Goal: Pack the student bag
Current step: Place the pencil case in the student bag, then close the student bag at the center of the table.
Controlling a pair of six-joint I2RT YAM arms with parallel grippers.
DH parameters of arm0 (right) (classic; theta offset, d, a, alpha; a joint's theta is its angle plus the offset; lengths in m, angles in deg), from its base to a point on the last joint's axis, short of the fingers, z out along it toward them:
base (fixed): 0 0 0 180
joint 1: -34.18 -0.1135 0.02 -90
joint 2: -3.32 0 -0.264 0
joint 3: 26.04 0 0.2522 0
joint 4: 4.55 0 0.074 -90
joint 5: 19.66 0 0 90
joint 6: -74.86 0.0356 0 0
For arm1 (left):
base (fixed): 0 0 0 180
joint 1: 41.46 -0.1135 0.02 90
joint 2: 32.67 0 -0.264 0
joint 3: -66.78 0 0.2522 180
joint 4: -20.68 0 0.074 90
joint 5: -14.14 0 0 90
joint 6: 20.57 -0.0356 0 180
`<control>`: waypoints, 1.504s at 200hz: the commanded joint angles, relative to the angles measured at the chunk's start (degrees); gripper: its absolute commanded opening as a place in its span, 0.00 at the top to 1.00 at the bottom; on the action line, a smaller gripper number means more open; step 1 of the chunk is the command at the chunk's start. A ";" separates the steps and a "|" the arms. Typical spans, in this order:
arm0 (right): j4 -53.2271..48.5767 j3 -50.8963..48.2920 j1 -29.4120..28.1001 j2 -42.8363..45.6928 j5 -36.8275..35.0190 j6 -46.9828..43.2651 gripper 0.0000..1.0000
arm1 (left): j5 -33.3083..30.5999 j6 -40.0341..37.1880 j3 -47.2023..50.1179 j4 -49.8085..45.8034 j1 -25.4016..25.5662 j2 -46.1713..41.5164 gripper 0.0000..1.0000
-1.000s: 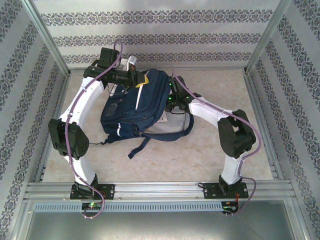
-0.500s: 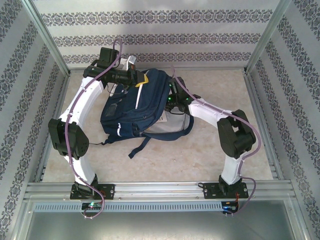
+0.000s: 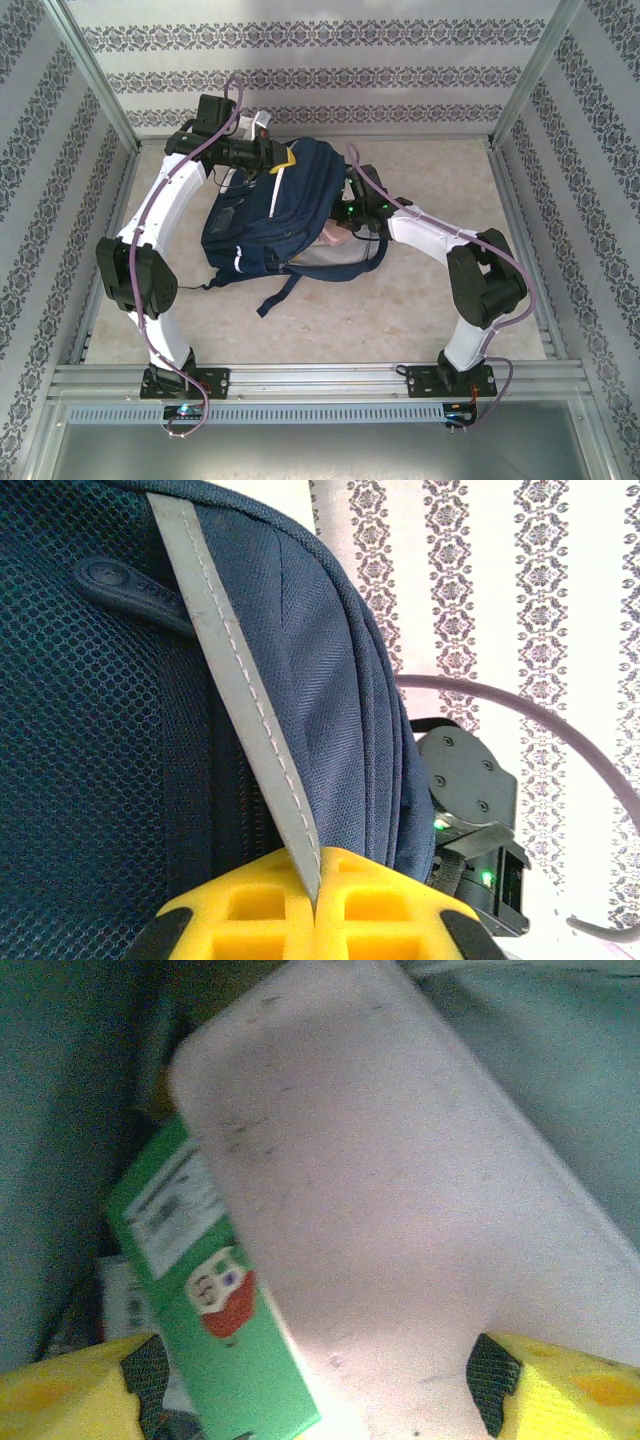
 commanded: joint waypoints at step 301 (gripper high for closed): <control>-16.23 -15.35 -31.45 22.99 -29.50 -6.49 0.57 | -12.80 19.79 -11.42 22.53 12.46 26.71 1.00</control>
